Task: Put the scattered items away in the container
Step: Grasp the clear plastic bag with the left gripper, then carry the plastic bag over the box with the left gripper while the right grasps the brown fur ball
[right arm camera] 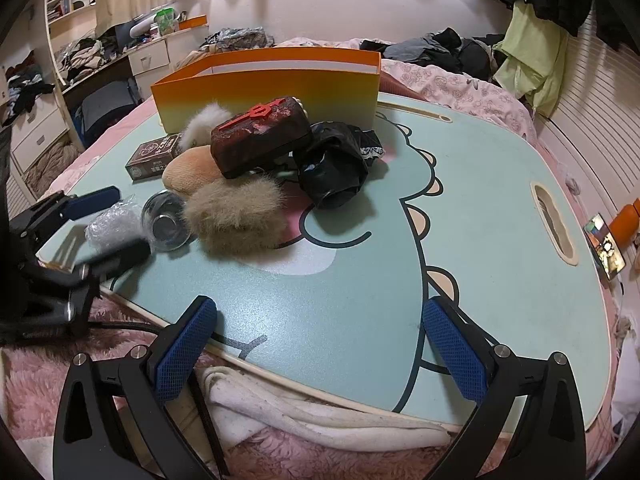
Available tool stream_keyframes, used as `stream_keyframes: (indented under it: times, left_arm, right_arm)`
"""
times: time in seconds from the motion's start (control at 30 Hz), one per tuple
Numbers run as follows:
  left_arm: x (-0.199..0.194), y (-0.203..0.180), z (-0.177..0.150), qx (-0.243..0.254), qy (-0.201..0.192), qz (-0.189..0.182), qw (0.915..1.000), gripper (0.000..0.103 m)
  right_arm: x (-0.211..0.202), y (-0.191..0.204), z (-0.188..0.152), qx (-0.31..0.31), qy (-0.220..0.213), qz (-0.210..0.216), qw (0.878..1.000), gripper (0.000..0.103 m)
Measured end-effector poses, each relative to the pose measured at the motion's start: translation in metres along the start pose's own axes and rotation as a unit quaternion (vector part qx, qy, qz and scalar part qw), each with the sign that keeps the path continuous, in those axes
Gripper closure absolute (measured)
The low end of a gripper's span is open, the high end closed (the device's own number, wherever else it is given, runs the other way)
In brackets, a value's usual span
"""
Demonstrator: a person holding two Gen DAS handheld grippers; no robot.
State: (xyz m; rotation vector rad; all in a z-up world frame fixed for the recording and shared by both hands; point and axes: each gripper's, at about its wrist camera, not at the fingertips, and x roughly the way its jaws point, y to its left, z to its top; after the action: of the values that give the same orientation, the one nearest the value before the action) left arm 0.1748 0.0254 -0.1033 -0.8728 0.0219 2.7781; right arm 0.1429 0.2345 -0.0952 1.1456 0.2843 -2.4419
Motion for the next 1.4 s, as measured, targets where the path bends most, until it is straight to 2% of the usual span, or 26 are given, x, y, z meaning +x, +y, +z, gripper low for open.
stream_keyframes:
  times: [0.03, 0.07, 0.23, 0.37, 0.47, 0.5, 0.53, 0.7, 0.83, 0.9, 0.97, 1.1, 1.27, 1.4]
  left_arm:
    - [-0.001, 0.001, 0.000, -0.001, -0.005, -0.005, 1.0000, 0.071]
    - [-0.002, 0.001, -0.001, -0.002, -0.009, -0.006, 0.9999, 0.074]
    - [-0.017, 0.000, -0.005, 0.000, -0.059, 0.006, 0.9982, 0.075]
    - [-0.028, -0.006, -0.007, 0.020, -0.093, 0.016, 0.9953, 0.075]
    - [-0.026, -0.004, -0.005, 0.019, -0.087, 0.015, 0.9959, 0.075]
    - [-0.025, -0.002, -0.005, 0.017, -0.086, 0.015, 0.9961, 0.075]
    - [-0.025, -0.001, -0.005, 0.016, -0.085, 0.016, 0.9961, 0.075]
    - [-0.024, 0.001, -0.006, 0.018, -0.082, 0.018, 0.9963, 0.074]
    - [-0.025, 0.000, -0.007, 0.019, -0.081, 0.016, 0.9964, 0.074]
    - [-0.025, 0.000, -0.007, 0.020, -0.080, 0.016, 0.9965, 0.074]
    - [-0.025, 0.000, -0.007, 0.019, -0.081, 0.017, 0.9964, 0.074]
    - [-0.027, -0.001, -0.006, 0.024, -0.083, 0.013, 0.9961, 0.074]
    - [-0.037, 0.002, 0.010, 0.034, -0.097, 0.010, 0.9946, 0.074]
    - [-0.045, 0.012, 0.044, 0.043, -0.124, 0.027, 0.9909, 0.074]
  right_arm:
    - [0.000, 0.000, 0.000, 0.000, 0.000, 0.000, 1.000, 0.000]
    - [0.000, 0.000, 0.001, 0.000, -0.001, 0.001, 1.000, 0.000]
    - [-0.001, -0.005, 0.001, 0.013, -0.010, 0.009, 1.000, 0.000]
    - [-0.012, -0.023, 0.004, 0.059, -0.047, 0.073, 0.994, 0.002]
    - [-0.017, -0.022, 0.018, 0.059, -0.063, 0.105, 0.991, 0.023]
    - [-0.015, -0.019, 0.022, 0.053, -0.064, 0.106, 0.991, 0.037]
    - [-0.011, -0.015, 0.029, 0.046, -0.059, 0.107, 0.991, 0.044]
    - [0.009, 0.010, 0.047, 0.006, -0.033, 0.130, 0.991, 0.047]
    - [0.018, 0.023, 0.053, -0.025, -0.024, 0.104, 0.994, 0.047]
    - [0.026, 0.023, 0.052, -0.026, -0.013, 0.107, 0.994, 0.047]
    - [0.031, 0.019, 0.050, -0.016, -0.002, 0.120, 0.993, 0.060]
    - [0.015, 0.003, 0.037, 0.012, -0.028, 0.135, 0.990, 0.060]
    - [-0.015, -0.024, 0.024, 0.054, -0.083, 0.147, 0.984, 0.060]
    - [-0.026, -0.033, 0.044, 0.065, -0.113, 0.144, 0.981, 0.060]
